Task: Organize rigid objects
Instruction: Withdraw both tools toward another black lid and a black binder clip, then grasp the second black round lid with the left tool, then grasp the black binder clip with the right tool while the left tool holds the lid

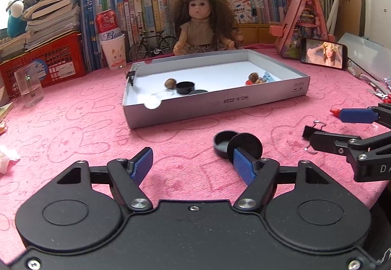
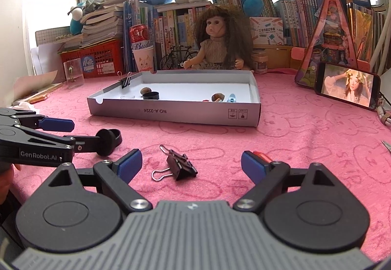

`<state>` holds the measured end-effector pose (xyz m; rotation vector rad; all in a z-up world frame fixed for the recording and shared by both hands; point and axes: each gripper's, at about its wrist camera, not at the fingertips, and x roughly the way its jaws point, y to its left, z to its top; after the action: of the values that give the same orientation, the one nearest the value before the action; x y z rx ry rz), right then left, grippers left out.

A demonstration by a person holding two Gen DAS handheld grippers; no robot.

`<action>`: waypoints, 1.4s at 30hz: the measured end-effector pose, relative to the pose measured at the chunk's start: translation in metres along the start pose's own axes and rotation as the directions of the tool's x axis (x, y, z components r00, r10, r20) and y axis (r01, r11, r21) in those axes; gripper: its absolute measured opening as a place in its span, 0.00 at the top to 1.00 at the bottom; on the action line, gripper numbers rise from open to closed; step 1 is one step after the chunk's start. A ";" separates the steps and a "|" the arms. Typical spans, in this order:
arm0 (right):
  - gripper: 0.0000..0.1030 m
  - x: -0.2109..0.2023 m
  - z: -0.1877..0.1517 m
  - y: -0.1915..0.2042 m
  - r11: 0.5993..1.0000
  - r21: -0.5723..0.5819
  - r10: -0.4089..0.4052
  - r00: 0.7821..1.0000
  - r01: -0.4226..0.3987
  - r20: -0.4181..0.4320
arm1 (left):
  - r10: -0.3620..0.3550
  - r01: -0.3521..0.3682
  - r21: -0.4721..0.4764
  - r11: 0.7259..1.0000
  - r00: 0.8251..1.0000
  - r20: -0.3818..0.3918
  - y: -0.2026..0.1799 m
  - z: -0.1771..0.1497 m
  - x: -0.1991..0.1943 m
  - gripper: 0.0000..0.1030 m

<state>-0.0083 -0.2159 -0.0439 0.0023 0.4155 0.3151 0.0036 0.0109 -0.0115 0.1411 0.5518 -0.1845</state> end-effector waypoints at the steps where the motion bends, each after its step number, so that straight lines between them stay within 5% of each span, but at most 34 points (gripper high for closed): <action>1: 0.09 0.001 -0.001 0.002 1.000 -0.005 -0.004 1.000 0.004 -0.003 | 0.009 -0.009 -0.002 1.000 1.000 -0.005 0.002 -0.001 0.000 0.31; 21: 0.10 0.007 -0.010 0.016 0.998 -0.054 -0.022 1.000 0.022 0.005 | -0.069 0.070 -0.029 0.997 0.997 0.033 -0.009 0.001 -0.002 0.35; 27: 0.11 0.005 -0.013 0.018 0.997 -0.066 -0.027 0.999 0.028 0.018 | -0.101 0.102 -0.076 0.992 0.995 0.012 -0.006 0.000 0.005 0.64; 30: 0.22 0.004 -0.014 0.018 0.998 -0.059 -0.030 0.999 0.032 0.030 | -0.107 0.108 -0.097 0.989 0.994 0.016 -0.004 0.000 0.004 0.74; 32: 0.38 0.002 -0.013 0.018 0.998 -0.061 -0.031 0.999 0.033 0.034 | -0.108 0.110 -0.096 0.989 0.994 0.023 -0.003 0.001 0.003 0.86; 38: 0.70 0.002 -0.010 0.021 0.996 -0.074 -0.039 0.999 0.041 0.031 | -0.102 0.105 -0.103 0.989 0.994 0.039 -0.004 0.004 -0.002 0.86; 42: 0.70 0.002 -0.009 0.019 0.998 -0.057 -0.033 0.999 0.034 0.027 | -0.078 0.083 -0.093 0.992 0.996 0.052 -0.004 0.003 -0.003 0.82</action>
<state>-0.0156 -0.1978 -0.0518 -0.0563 0.3802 0.2933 0.0019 0.0069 -0.0074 0.0219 0.5171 -0.2395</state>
